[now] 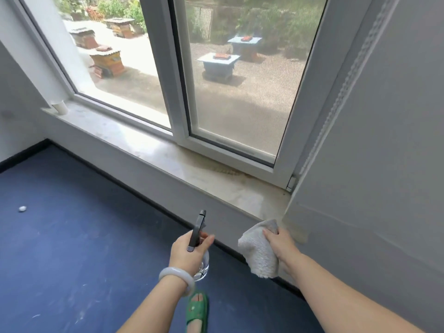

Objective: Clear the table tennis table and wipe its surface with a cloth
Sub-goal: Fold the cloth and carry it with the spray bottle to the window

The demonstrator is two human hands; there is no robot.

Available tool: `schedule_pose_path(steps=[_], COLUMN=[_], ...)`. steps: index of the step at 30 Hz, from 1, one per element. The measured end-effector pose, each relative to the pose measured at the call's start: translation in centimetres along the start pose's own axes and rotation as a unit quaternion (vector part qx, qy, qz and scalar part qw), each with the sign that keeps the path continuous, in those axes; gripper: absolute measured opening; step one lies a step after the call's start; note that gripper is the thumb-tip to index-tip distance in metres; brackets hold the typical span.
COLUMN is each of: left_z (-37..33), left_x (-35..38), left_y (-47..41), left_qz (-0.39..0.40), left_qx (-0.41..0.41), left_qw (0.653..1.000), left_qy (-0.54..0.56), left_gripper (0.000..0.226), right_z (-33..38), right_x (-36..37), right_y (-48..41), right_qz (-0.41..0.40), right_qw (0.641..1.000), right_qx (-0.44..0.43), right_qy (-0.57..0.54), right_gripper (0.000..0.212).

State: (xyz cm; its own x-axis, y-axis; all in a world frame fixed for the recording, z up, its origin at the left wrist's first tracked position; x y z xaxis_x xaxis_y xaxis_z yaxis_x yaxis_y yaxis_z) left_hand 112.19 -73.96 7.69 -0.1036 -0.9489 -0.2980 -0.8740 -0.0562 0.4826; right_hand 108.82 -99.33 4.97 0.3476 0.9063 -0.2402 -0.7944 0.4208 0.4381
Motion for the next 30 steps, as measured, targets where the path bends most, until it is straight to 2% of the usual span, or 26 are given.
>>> schedule_pose_path(steps=[7,13,16,19,23,25,27,28,30], left_z=[-6.0,-9.8,-10.5,-10.6,-10.8,-10.9,-11.0,-10.9,-10.9], left_x=[1.9,4.8,6.5,7.7,9.7,10.3,10.7,11.0,11.4], left_y=[-12.3,-18.2,-20.3,-21.8,-22.6,-23.1,-23.2,-23.4,-23.4], left_qz=[0.104,0.156,0.167,0.157,0.183,0.175,0.173,0.172,0.173], left_qx=[0.012,0.012,0.009,0.036,0.016,0.030,0.034,0.035,0.036], left_qw=[0.993,0.985,0.983,0.980,0.977,0.976,0.975,0.975,0.974], left_qy=[-0.047,-0.068,-0.070,-0.116,-0.106,-0.130,-0.137,-0.136,-0.139], left_gripper=[0.016,0.011,0.010,0.013,0.010,0.012,0.014,0.013,0.013], right_z=[1.8,3.5,3.2,2.2,1.3,1.2,1.2,1.1,0.3], right_x=[2.6,4.0,3.4,1.9,0.5,0.8,1.8,2.5,3.9], right_y=[-7.1,-12.4,-15.7,-18.2,-18.7,-18.5,-18.3,-18.5,-19.1], right_qz=[-0.085,-0.091,-0.119,-0.178,-0.203,-0.195,-0.177,-0.156,-0.086], right_qw=[0.993,0.984,0.983,0.982,0.962,0.931,0.885,0.871,0.867], right_qx=[0.063,0.071,0.062,0.063,0.049,0.018,-0.054,-0.098,-0.147], right_qy=[-0.050,-0.134,-0.128,-0.015,0.178,0.308,0.428,0.455,0.468], right_gripper=[0.003,0.002,0.018,0.014,0.033,0.045,0.053,0.057,0.066])
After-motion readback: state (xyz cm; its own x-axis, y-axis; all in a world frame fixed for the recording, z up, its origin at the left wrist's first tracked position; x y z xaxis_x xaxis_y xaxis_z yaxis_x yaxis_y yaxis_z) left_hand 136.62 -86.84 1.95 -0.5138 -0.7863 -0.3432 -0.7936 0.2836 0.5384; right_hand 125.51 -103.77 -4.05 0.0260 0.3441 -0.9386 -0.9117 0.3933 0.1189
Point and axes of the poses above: each hand's wrist, its own y-axis away from the middle knuckle, its own x-axis out of the palm, z = x × y, the point moved 5 cm from there along -y, towards the middle knuckle, and after that the axes turned 9 degrees about -x, right-handed, at the moved point
